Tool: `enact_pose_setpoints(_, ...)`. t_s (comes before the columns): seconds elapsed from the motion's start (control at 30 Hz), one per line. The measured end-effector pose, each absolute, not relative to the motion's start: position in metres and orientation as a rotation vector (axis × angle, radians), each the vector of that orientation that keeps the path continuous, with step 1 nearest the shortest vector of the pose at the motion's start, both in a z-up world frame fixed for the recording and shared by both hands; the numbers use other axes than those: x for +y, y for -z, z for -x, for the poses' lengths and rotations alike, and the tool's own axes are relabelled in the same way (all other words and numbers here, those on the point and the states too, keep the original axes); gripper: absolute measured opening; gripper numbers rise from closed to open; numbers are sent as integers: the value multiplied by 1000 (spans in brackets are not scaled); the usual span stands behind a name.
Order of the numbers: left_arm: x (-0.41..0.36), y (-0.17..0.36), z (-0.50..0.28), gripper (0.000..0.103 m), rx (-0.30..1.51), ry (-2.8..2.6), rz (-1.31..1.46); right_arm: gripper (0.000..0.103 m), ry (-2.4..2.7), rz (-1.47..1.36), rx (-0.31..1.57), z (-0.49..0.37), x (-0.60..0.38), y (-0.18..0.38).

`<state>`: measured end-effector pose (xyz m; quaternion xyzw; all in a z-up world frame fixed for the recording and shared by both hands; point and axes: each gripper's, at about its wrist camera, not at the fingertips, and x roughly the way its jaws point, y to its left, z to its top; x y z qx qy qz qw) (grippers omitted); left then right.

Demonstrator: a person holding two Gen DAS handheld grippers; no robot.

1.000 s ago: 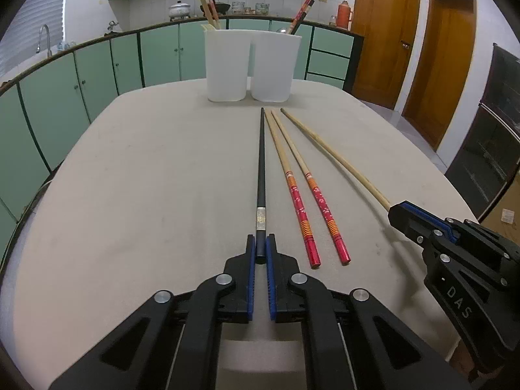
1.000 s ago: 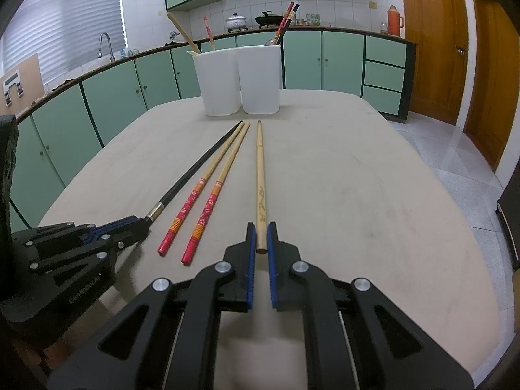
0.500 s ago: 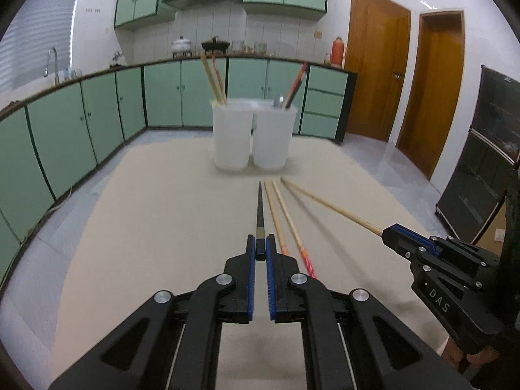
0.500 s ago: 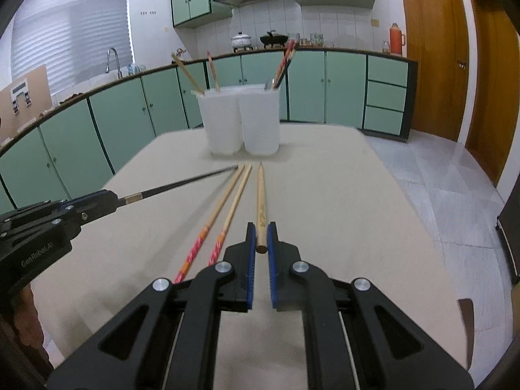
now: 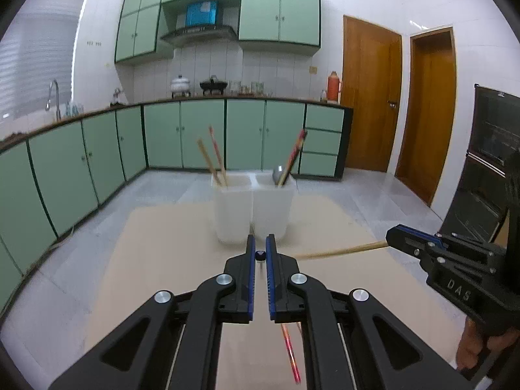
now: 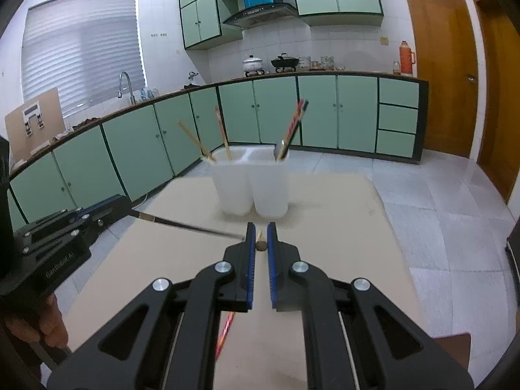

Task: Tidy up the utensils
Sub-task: 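Carry the wooden and black chopsticks to the white holder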

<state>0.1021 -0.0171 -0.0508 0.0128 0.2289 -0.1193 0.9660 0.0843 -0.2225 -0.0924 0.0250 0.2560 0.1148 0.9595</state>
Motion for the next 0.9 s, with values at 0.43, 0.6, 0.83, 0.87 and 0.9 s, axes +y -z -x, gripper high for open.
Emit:
enact_pose_setpoints(0.43, -23, 3, -146, 6, 403, 256, -41, 6, -323, 22, 517, -142, -221, 17)
enact_pose_setpoints(0.6, -24, -10, -145, 6, 374, 268, -36, 6, -346, 7, 493, -152, -221, -6)
enact_pose_setpoints(0.83, -22, -36, -155, 6, 315, 278, -17, 6, -350, -27, 437, -168, -224, -30)
enact_pose_setpoints(0.87, -22, -40, -158, 6, 305, 280, -15, 6, -351, -27, 430, -171, -224, -34)
enact_pose_setpoints(0.9, -23, -45, -162, 6, 297, 282, -13, 6, -351, -26, 421, -175, -224, -39)
